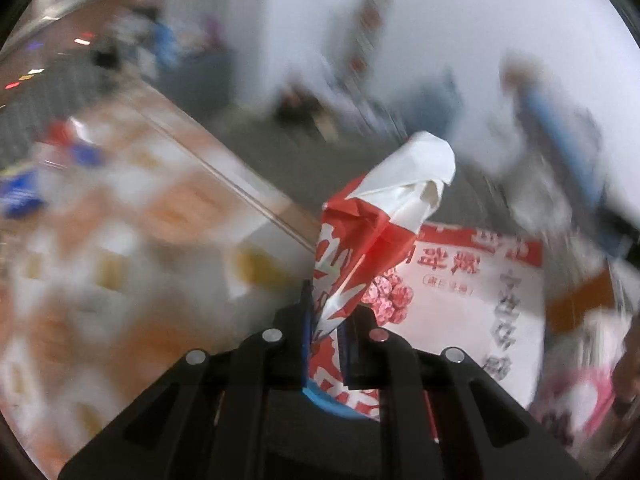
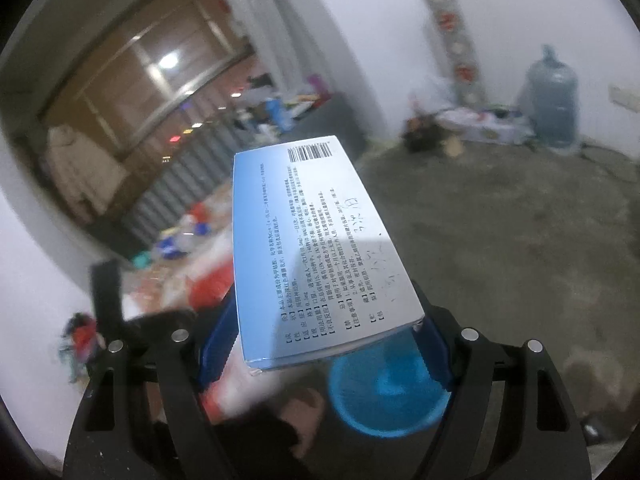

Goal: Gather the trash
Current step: 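Lift the box and bag and carry both toward the blue basket, then open left gripper over the basket while right gripper releases the box into it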

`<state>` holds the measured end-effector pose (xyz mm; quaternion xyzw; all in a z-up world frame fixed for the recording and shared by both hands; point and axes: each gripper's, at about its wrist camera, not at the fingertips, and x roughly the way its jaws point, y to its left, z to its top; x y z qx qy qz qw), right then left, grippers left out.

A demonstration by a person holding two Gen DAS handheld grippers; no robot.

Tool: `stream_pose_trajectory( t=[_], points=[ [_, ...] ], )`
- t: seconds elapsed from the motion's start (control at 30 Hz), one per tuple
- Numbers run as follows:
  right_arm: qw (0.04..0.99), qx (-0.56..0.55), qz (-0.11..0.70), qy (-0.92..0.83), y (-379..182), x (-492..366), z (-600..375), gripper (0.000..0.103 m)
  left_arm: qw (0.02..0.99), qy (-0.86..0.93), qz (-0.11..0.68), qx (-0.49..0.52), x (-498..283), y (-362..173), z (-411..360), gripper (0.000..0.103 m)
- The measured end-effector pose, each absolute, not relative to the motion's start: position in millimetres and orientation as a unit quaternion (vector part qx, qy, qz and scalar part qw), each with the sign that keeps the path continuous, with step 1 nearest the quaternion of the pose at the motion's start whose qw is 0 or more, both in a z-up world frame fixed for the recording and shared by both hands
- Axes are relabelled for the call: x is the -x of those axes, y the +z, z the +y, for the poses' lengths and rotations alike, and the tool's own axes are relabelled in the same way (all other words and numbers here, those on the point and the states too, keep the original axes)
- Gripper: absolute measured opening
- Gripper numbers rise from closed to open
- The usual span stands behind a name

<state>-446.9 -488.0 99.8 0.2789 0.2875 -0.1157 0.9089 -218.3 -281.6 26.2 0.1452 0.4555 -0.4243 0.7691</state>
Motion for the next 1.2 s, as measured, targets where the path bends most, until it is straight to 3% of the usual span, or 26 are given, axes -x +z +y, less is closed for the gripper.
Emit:
stream_pose_trajectory(
  t=[0.2,0.47,0.53,0.6,0.73,0.87,1.2],
  points=[
    [0.904,-0.301,0.270,-0.138,80,459,-511,0.074,0.721,-0.399,0.492,-0.280,258,-79,-355,0.011],
    [0.885,-0.331,0.309,-0.109,45,449,-504,0.074,0.656,-0.316,0.548,-0.413,219,-226,-415,0.014],
    [0.878,-0.338,0.322,-0.109,34,445,-505,0.074,0.637,-0.316,0.565,-0.419,216,-253,-424,0.021],
    [0.873,-0.342,0.331,-0.112,27,447,-507,0.073,0.623,-0.295,0.570,-0.447,219,-275,-427,0.046],
    [0.863,-0.341,0.353,-0.120,12,442,-511,0.072,0.653,-0.284,0.509,-0.483,232,-270,-425,0.060],
    [0.852,-0.346,0.377,-0.111,-3,435,-508,0.072,0.687,-0.316,0.520,-0.397,228,-221,-417,0.067],
    [0.783,-0.359,0.501,-0.087,-95,378,-497,0.069,0.778,-0.294,0.479,-0.279,211,-145,-374,0.067]
  ],
)
